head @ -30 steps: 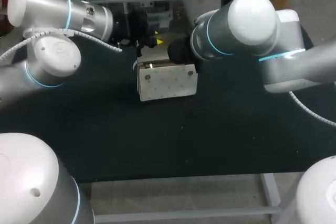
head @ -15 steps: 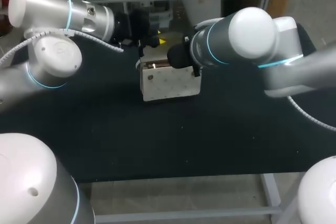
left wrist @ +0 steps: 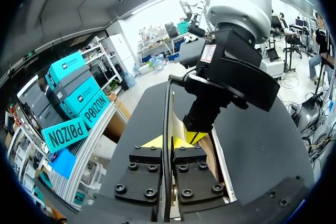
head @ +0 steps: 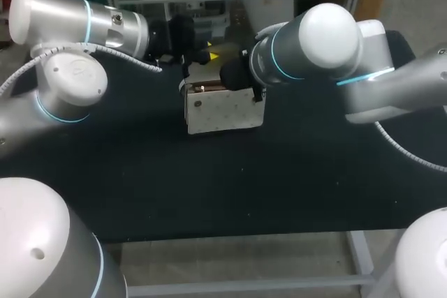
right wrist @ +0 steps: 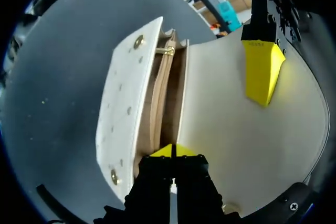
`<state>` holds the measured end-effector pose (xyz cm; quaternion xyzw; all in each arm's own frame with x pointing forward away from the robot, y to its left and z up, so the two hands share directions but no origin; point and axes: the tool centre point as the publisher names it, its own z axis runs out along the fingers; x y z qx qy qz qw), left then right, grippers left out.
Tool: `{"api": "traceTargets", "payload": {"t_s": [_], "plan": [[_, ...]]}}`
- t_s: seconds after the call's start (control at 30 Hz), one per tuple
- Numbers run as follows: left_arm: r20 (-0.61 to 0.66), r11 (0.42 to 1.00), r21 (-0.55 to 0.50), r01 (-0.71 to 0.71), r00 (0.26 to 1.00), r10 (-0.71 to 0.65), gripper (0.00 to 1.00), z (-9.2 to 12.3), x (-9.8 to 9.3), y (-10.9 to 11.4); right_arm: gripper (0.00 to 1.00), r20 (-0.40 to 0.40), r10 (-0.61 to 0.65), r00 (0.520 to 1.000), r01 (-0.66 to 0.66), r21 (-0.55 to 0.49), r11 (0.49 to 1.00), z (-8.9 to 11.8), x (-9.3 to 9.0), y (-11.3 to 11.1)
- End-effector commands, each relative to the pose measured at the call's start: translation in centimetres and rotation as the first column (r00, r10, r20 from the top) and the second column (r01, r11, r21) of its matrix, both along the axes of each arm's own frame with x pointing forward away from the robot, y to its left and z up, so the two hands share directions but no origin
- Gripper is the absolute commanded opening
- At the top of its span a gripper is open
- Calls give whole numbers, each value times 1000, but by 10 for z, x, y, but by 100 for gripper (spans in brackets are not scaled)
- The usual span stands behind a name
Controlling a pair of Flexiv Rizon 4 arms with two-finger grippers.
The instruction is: Pick up the bag, open it, inspect its contents, close it, and place it on the opposite side
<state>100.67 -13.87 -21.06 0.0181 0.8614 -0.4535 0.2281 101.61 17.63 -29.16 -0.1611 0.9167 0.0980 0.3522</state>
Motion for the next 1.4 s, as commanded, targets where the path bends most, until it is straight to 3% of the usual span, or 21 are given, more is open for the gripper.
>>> {"api": "traceTargets", "payload": {"t_s": [0.03,0.33,0.97,1.4], "plan": [[2,1000,-8,-13,1000,13,0,-2,1,-2,0,-2,1,1000,-1,-4,1000,-1,-5,1],[-19,999,-15,-34,999,34,0,-3,9,1,0,8,3,1000,-3,-11,1000,0,-11,1],[15,999,-29,39,999,-38,0,-2,-5,0,0,-58,-11,998,10,-23,1000,-20,10,-2],[62,998,-39,50,997,-48,0,-3,-10,0,0,-175,30,984,-41,-62,997,-41,12,5]]}}
